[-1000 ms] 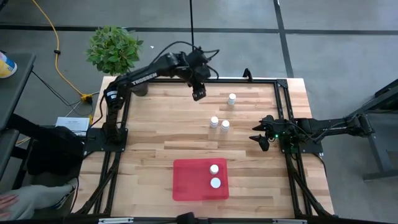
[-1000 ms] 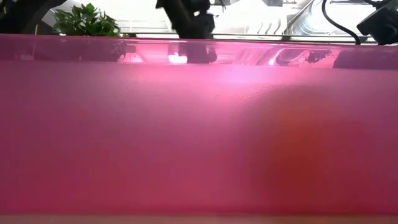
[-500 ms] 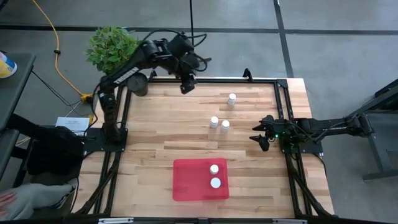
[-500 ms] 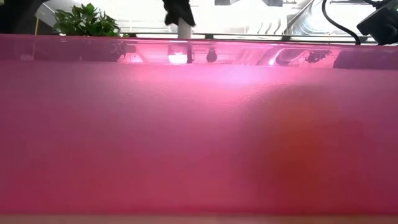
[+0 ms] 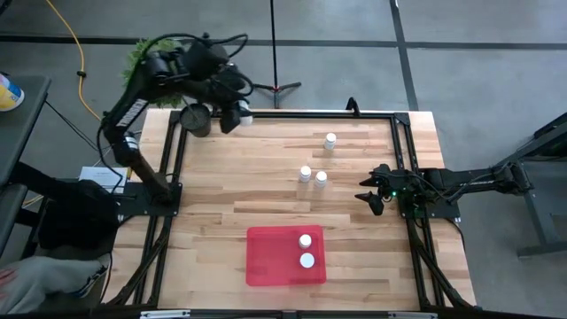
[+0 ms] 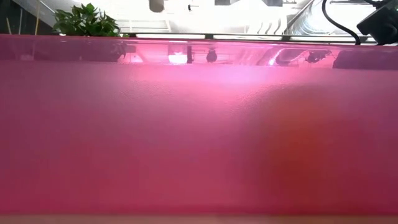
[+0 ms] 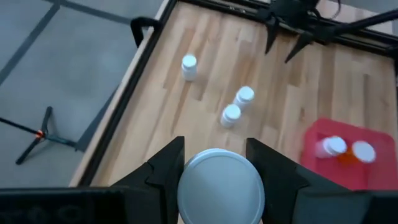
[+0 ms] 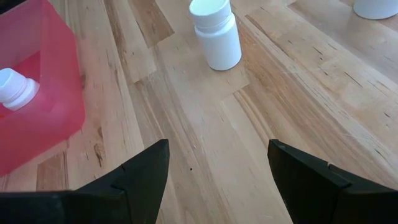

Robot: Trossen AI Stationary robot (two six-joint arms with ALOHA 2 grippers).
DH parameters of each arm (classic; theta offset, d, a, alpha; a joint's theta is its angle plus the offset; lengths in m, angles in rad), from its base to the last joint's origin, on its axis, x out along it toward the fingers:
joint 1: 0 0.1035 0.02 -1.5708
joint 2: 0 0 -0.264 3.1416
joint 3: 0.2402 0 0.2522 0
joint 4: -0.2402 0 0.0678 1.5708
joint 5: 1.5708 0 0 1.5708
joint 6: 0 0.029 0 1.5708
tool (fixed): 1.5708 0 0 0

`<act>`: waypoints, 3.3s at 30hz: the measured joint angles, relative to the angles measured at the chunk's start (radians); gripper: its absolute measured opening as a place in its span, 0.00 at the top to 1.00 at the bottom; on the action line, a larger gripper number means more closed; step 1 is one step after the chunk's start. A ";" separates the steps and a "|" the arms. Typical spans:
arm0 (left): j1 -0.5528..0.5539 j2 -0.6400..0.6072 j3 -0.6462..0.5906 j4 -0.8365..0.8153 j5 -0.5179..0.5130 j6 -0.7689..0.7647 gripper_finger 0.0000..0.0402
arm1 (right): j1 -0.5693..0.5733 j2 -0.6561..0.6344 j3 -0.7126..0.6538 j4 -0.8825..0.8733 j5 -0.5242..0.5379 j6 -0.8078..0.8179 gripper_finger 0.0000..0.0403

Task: Pick and place pill bottles into a basket
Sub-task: Put the white pill bottle into the pink bin

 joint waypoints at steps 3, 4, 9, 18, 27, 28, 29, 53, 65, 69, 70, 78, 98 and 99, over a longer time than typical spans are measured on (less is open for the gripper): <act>-0.001 -0.029 0.000 -0.056 0.034 -0.026 0.54 | 0.000 0.000 0.000 0.000 0.000 0.000 0.35; -0.005 -0.036 0.000 -0.068 0.057 -0.037 0.54 | 0.000 0.000 0.000 0.000 0.000 0.000 0.35; -0.095 -0.050 -0.001 -0.075 0.090 -0.068 0.54 | 0.000 0.000 0.000 0.000 0.005 0.000 0.35; -0.322 -0.052 -0.001 -0.062 0.006 -0.167 0.54 | 0.000 0.000 0.000 0.000 0.011 0.001 0.35; -0.633 -0.041 -0.001 0.002 -0.244 -0.316 0.54 | 0.000 0.000 0.000 0.000 0.011 0.002 0.35; -0.666 -0.039 -0.002 0.003 -0.275 -0.335 0.54 | 0.000 0.000 0.000 0.000 0.011 0.002 0.35; -0.696 -0.035 -0.008 0.010 -0.305 -0.353 0.54 | 0.000 0.000 0.000 0.000 0.011 0.002 0.35; -0.916 -0.017 -0.910 0.980 -0.489 -0.637 0.54 | 0.000 0.000 0.000 0.002 0.004 0.002 0.35; -0.916 -0.004 -1.073 1.191 -0.543 -0.701 0.54 | 0.000 0.000 0.000 0.003 0.004 0.000 0.35; -0.916 0.037 -1.076 1.225 -0.539 -0.725 0.54 | 0.000 0.000 0.000 0.007 0.004 0.000 0.35; -0.916 0.048 -1.076 1.232 -0.534 -0.728 0.54 | 0.000 0.000 0.000 0.008 0.004 0.000 0.35; -0.916 0.148 -1.075 1.305 -0.479 -0.801 0.54 | 0.000 0.000 0.000 0.010 0.005 0.000 0.35; -0.970 0.205 -1.068 1.257 -0.407 -0.772 0.54 | 0.000 0.000 0.000 0.002 0.004 0.000 0.35; -0.972 0.209 -1.068 1.267 -0.417 -0.764 0.54 | 0.000 0.000 0.000 0.002 0.003 0.000 0.35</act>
